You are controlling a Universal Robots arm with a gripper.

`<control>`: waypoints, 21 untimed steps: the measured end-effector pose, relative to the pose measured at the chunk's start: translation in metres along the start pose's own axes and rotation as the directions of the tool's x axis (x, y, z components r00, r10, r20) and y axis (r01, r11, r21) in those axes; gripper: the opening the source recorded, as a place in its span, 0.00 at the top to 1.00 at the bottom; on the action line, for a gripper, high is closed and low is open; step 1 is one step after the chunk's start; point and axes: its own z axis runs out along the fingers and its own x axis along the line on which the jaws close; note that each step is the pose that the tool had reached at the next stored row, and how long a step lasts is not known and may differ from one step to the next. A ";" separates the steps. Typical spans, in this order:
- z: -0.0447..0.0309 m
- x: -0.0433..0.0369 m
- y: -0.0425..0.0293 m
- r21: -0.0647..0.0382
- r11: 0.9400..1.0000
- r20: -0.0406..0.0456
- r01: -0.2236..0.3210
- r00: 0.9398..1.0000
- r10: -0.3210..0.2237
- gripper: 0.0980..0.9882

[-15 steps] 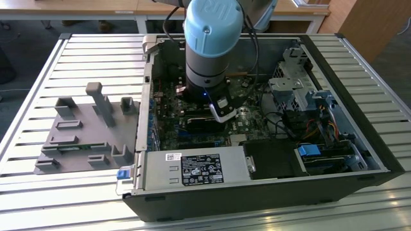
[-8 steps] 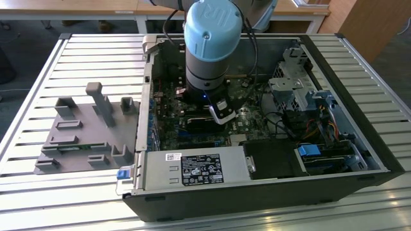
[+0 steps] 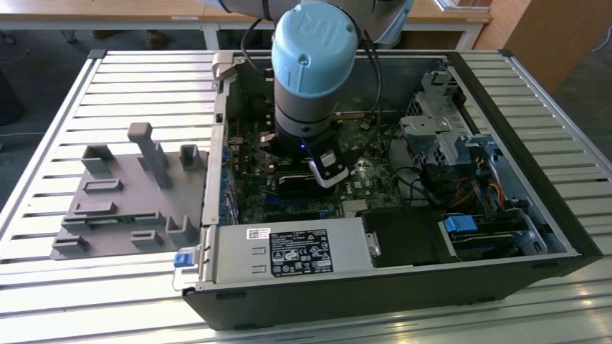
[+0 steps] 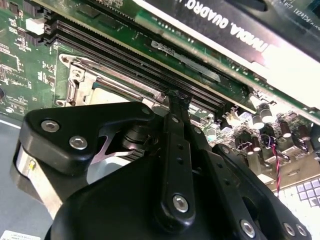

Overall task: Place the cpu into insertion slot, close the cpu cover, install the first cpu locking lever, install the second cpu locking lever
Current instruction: 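Install the second cpu locking lever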

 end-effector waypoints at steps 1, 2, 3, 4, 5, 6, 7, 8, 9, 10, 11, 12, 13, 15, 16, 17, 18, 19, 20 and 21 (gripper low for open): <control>0.0002 0.0003 -0.0001 -0.002 1.000 0.000 0.000 1.000 0.000 0.97; 0.0006 0.0006 -0.0001 -0.005 1.000 0.000 0.000 1.000 0.000 0.97; 0.0009 0.0008 -0.0002 -0.007 1.000 0.000 0.000 1.000 0.000 0.97; 0.0012 0.0011 -0.0002 -0.009 1.000 -0.001 0.000 1.000 0.000 0.97; 0.0016 0.0014 -0.0002 -0.011 1.000 -0.001 0.000 1.000 0.000 0.97; 0.0019 0.0019 -0.0002 -0.013 1.000 -0.001 0.000 1.000 0.000 0.97; 0.0022 0.0024 -0.0002 -0.015 1.000 -0.001 0.000 1.000 0.000 0.97; 0.0025 0.0028 -0.0002 -0.016 1.000 -0.001 0.000 1.000 0.000 0.97; 0.0029 0.0033 -0.0002 -0.018 1.000 -0.001 0.000 1.000 0.000 0.97; 0.0035 0.0035 -0.0001 -0.019 1.000 -0.001 0.000 1.000 0.000 0.97; 0.0039 0.0036 0.0001 -0.019 1.000 -0.001 0.000 1.000 0.000 0.97; 0.0046 0.0037 0.0004 -0.020 1.000 -0.001 0.000 1.000 0.000 0.97; 0.0054 0.0038 0.0008 -0.020 1.000 -0.001 0.000 1.000 0.000 0.97; 0.0067 0.0041 0.0019 -0.021 1.000 -0.001 -0.001 1.000 0.001 0.97; 0.0073 0.0044 0.0025 -0.021 1.000 -0.001 -0.001 1.000 0.001 0.97; 0.0079 0.0048 0.0032 -0.021 1.000 -0.001 -0.001 1.000 0.001 0.97; 0.0086 0.0051 0.0038 -0.022 1.000 -0.001 -0.001 1.000 0.001 0.97; 0.0092 0.0055 0.0045 -0.022 1.000 -0.001 -0.001 1.000 0.001 0.97; 0.0096 0.0058 0.0049 -0.022 1.000 -0.001 -0.001 1.000 0.001 0.97; 0.0100 0.0060 0.0051 -0.022 1.000 -0.001 -0.001 1.000 0.001 0.97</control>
